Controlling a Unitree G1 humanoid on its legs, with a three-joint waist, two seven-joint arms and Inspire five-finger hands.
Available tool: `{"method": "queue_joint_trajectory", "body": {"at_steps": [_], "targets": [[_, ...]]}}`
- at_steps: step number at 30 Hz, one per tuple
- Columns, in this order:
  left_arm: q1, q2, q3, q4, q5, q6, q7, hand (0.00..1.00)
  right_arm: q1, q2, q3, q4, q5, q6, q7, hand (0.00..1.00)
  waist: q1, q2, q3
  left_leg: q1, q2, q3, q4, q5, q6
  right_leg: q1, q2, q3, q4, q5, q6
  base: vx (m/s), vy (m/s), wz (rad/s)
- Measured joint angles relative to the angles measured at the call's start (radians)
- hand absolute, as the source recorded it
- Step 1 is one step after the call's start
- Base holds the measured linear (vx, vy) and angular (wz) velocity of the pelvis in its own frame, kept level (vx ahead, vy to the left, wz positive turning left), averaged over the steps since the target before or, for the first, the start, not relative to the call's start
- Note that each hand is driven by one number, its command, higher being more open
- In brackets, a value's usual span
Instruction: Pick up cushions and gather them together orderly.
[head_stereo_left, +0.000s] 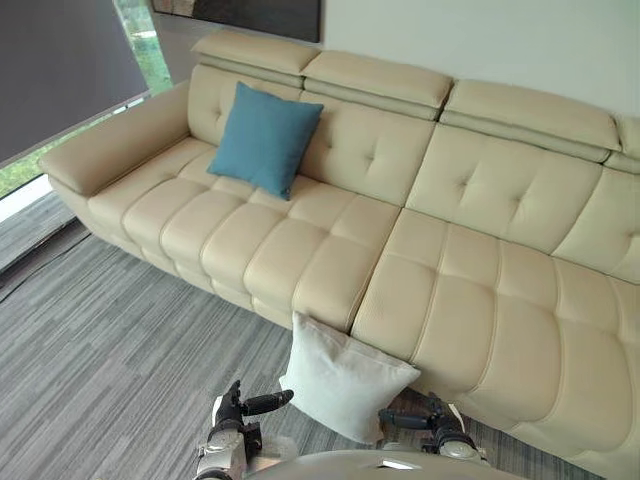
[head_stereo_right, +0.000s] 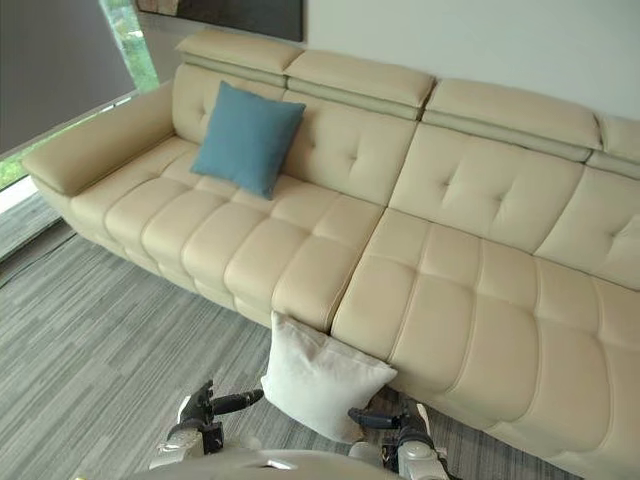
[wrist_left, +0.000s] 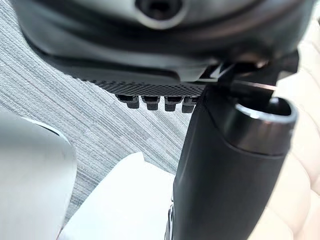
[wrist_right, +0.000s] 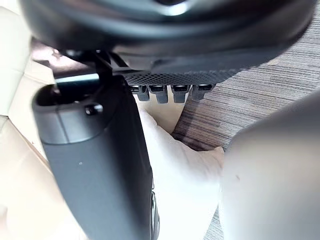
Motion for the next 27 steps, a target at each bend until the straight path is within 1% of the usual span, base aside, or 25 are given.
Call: {"method": "queue_joint_trajectory", "body": {"at_steps": [1, 3, 4, 5, 7, 8, 9, 11, 12, 14, 15, 16, 17, 18, 19, 20, 23, 27], "targets": [[0.002, -0.012, -0.007, 0.001, 0.005, 0.0, 0.001, 1.0, 0.001, -0.007, -0.021, -0.001, 0.0, -0.002, -0.002, 1.0, -0.005, 0.023, -0.004, -0.001, 0.013, -0.005, -0.007, 0.008, -0.011, 0.008, 0.016, -0.002, -0.013, 0.002, -0.005, 0.27, -0.244, -0.02], [0.007, -0.032, -0.007, -0.002, 0.009, 0.0, 0.001, 1.0, 0.001, -0.021, -0.03, 0.0, 0.001, -0.002, -0.004, 1.0, -0.006, 0.045, -0.002, 0.013, 0.037, -0.005, -0.007, 0.01, -0.014, 0.031, 0.042, -0.007, -0.031, 0.006, -0.011, 0.23, -0.232, -0.01], [0.008, -0.034, -0.009, -0.002, 0.009, 0.0, 0.001, 1.0, 0.001, -0.021, -0.036, 0.0, 0.001, -0.003, -0.005, 1.0, -0.006, 0.048, -0.001, 0.017, 0.043, -0.005, -0.001, 0.011, -0.015, 0.042, 0.047, -0.008, -0.037, 0.006, -0.012, 0.15, -0.165, 0.07], [0.011, -0.035, -0.015, -0.01, 0.009, -0.002, 0.0, 1.0, 0.005, -0.019, -0.044, 0.0, 0.003, -0.003, -0.01, 1.0, -0.006, 0.049, 0.001, 0.018, 0.056, -0.015, 0.04, 0.011, -0.016, 0.068, 0.057, -0.012, -0.048, 0.006, -0.013, 0.12, -0.141, 0.07], [0.012, -0.033, -0.015, -0.022, 0.011, -0.002, -0.002, 1.0, 0.009, -0.017, -0.043, -0.001, 0.003, -0.007, -0.013, 1.0, -0.004, 0.046, 0.005, -0.022, 0.072, -0.026, 0.161, 0.011, -0.017, 0.09, 0.067, -0.01, -0.055, 0.004, -0.017, 0.1, -0.113, -0.04], [0.016, -0.031, -0.014, -0.038, 0.011, -0.002, -0.002, 1.0, 0.009, -0.015, -0.042, -0.001, 0.005, -0.008, -0.016, 1.0, 0.002, 0.042, 0.008, -0.063, 0.08, -0.028, 0.25, 0.017, -0.026, 0.103, 0.07, 0.0, -0.061, 0.002, -0.023, 0.08, -0.054, -0.28], [0.02, -0.03, -0.014, -0.056, 0.011, -0.004, 0.0, 1.0, 0.008, -0.012, -0.041, -0.001, 0.006, -0.007, -0.023, 1.0, 0.007, 0.037, 0.012, -0.103, 0.079, -0.042, 0.319, -0.024, -0.046, 0.115, 0.07, 0.032, -0.077, -0.007, -0.04, 0.08, -0.025, -0.33], [0.02, -0.03, -0.014, -0.061, 0.011, -0.003, 0.002, 1.0, 0.007, -0.012, -0.042, 0.0, 0.007, -0.006, -0.024, 1.0, 0.009, 0.036, 0.013, -0.128, 0.067, -0.06, 0.318, -0.073, -0.055, 0.116, 0.07, 0.058, -0.08, -0.009, -0.044, 0.08, 0.039, -0.48], [0.02, -0.026, -0.014, -0.071, 0.009, -0.003, 0.004, 1.0, 0.004, -0.008, -0.042, 0.0, 0.014, -0.006, -0.03, 1.0, 0.01, 0.028, 0.018, -0.155, 0.051, -0.09, 0.29, -0.099, -0.053, 0.118, 0.07, 0.09, -0.079, -0.009, -0.044, 0.12, 0.088, -0.65], [0.017, -0.019, -0.016, -0.076, 0.008, -0.003, 0.005, 1.0, 0.003, -0.002, -0.042, 0.0, 0.025, -0.004, -0.039, 1.0, 0.01, 0.019, 0.024, -0.185, 0.036, -0.136, 0.258, -0.097, -0.053, 0.119, 0.068, 0.112, -0.069, -0.011, -0.04, 0.11, 0.108, -0.54], [0.015, -0.016, -0.021, -0.077, 0.008, -0.003, 0.005, 1.0, 0.005, -0.001, -0.043, -0.001, 0.034, -0.004, -0.043, 1.0, 0.01, 0.019, 0.024, -0.194, 0.034, -0.152, 0.216, -0.071, -0.046, 0.119, 0.069, 0.116, -0.059, -0.018, -0.027, 0.1, 0.163, -0.5], [0.015, -0.014, -0.03, -0.076, 0.005, -0.003, 0.007, 1.0, 0.01, -0.002, -0.056, -0.002, 0.044, -0.004, -0.047, 1.0, 0.01, 0.033, 0.023, -0.194, 0.034, -0.161, 0.179, 0.011, -0.054, 0.119, 0.075, 0.137, -0.038, -0.048, -0.002, 0.11, 0.215, -0.45], [0.012, -0.002, -0.032, -0.074, 0.006, -0.003, 0.007, 1.0, 0.011, 0.009, -0.057, -0.002, 0.044, -0.003, -0.05, 1.0, 0.01, 0.02, 0.024, -0.189, 0.023, -0.154, 0.179, 0.009, -0.05, 0.117, 0.06, 0.146, -0.03, -0.058, 0.007, 0.11, 0.219, -0.32], [0.012, 0.011, -0.033, -0.075, 0.008, -0.003, 0.011, 1.0, 0.013, 0.024, -0.06, -0.005, 0.046, -0.003, -0.054, 1.0, 0.005, -0.006, 0.022, -0.181, 0.006, -0.142, 0.167, 0.006, -0.041, 0.114, 0.038, 0.15, -0.021, -0.066, 0.015, 0.08, 0.14, -0.16], [0.012, 0.016, -0.032, -0.075, 0.007, -0.003, 0.012, 1.0, 0.014, 0.028, -0.059, -0.006, 0.045, -0.003, -0.053, 1.0, 0.005, -0.016, 0.021, -0.178, -0.002, -0.134, 0.162, 0.005, -0.038, 0.111, 0.028, 0.157, -0.015, -0.07, 0.021, 0.07, 0.122, -0.12], [0.011, 0.019, -0.032, -0.074, 0.007, -0.002, 0.015, 1.0, 0.017, 0.033, -0.059, -0.007, 0.045, -0.004, -0.053, 1.0, 0.007, -0.022, 0.018, -0.176, -0.015, -0.128, 0.163, 0.0, -0.028, 0.11, 0.014, 0.161, -0.011, -0.073, 0.027, 0.04, 0.089, -0.08], [0.012, 0.017, -0.031, -0.066, -0.019, -0.003, 0.028, 1.0, 0.019, 0.031, -0.059, -0.007, 0.057, -0.005, -0.054, 1.0, 0.009, -0.017, 0.018, -0.163, -0.037, -0.117, 0.16, -0.006, -0.014, 0.117, -0.009, 0.161, -0.01, -0.078, 0.036, 0.05, 0.127, 0.0], [0.012, 0.011, -0.027, -0.064, -0.057, -0.003, 0.043, 1.0, 0.019, 0.026, -0.073, -0.005, 0.091, -0.011, -0.059, 1.0, 0.012, -0.008, 0.022, -0.171, -0.034, -0.115, 0.167, -0.007, -0.012, 0.11, -0.007, 0.161, -0.008, -0.078, 0.037, 0.0, -0.003, 0.01]]}}
